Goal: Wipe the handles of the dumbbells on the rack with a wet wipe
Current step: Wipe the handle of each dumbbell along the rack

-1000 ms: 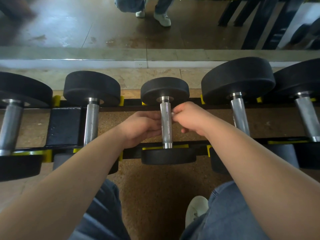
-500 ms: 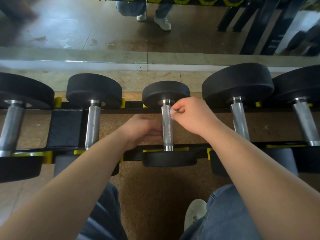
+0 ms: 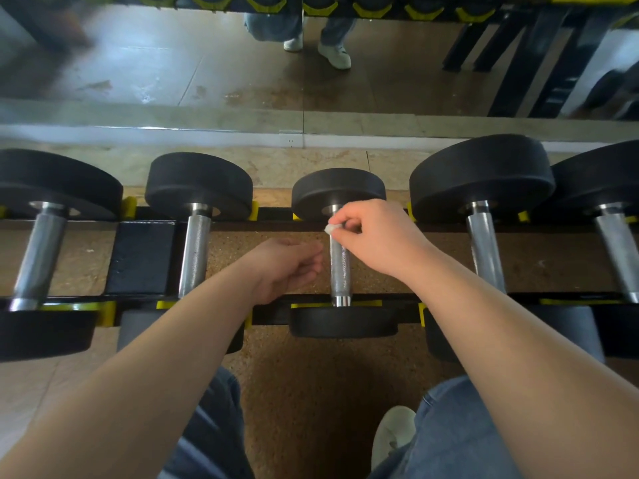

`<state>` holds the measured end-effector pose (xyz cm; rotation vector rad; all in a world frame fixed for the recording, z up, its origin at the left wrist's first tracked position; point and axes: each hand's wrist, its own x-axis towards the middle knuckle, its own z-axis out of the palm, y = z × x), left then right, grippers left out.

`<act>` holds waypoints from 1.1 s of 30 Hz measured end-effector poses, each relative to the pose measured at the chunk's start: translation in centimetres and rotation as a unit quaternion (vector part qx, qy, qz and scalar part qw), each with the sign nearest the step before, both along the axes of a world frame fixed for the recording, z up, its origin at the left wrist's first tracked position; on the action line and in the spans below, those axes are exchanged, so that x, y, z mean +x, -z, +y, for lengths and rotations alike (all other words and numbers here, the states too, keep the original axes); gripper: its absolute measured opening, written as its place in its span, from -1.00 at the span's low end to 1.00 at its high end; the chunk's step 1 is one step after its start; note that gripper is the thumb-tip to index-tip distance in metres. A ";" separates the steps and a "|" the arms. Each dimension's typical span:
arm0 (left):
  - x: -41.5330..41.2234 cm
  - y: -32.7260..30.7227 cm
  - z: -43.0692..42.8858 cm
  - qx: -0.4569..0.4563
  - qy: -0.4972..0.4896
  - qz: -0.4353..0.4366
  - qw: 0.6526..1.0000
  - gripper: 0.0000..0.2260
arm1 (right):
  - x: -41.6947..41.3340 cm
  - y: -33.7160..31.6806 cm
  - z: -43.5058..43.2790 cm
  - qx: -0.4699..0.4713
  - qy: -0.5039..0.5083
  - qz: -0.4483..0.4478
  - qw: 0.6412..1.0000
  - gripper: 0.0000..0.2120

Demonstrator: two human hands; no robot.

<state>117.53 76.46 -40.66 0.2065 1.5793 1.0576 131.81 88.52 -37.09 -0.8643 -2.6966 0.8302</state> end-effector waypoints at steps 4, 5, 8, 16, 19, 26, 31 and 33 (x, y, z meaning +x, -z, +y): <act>-0.1 0.0 0.0 -0.040 -0.061 0.165 0.984 -0.72 | -0.5 0.3 -0.4 0.109 -0.009 -0.013 0.994 -0.76; 0.2 0.1 0.0 -0.043 -0.044 0.219 0.974 -0.69 | -0.5 0.1 -0.5 0.110 -0.020 -0.032 0.993 -0.77; 0.7 0.6 -0.3 -0.020 0.030 0.309 0.950 -0.86 | -0.3 -0.6 -0.9 0.038 -0.107 -0.144 0.983 -0.81; 0.7 0.5 -0.6 0.058 0.047 0.261 0.962 -0.83 | -1.1 0.3 0.3 0.128 -0.006 -0.038 0.991 -0.76; 0.4 0.6 -0.6 0.072 0.025 0.248 0.966 -0.84 | -0.8 0.0 0.1 0.044 -0.085 -0.096 0.991 -0.80; 0.3 1.0 -0.5 0.054 0.008 0.229 0.972 -0.84 | -1.1 0.5 -1.5 0.074 -0.078 -0.154 0.982 -0.80; 0.5 0.8 -0.2 0.050 -0.016 0.230 0.972 -0.88 | -1.3 0.9 -1.0 0.118 -0.054 -0.123 0.984 -0.77; 0.3 0.8 -0.3 0.056 -0.011 0.224 0.973 -0.83 | -0.9 0.5 -1.7 0.074 -0.114 -0.196 0.971 -0.81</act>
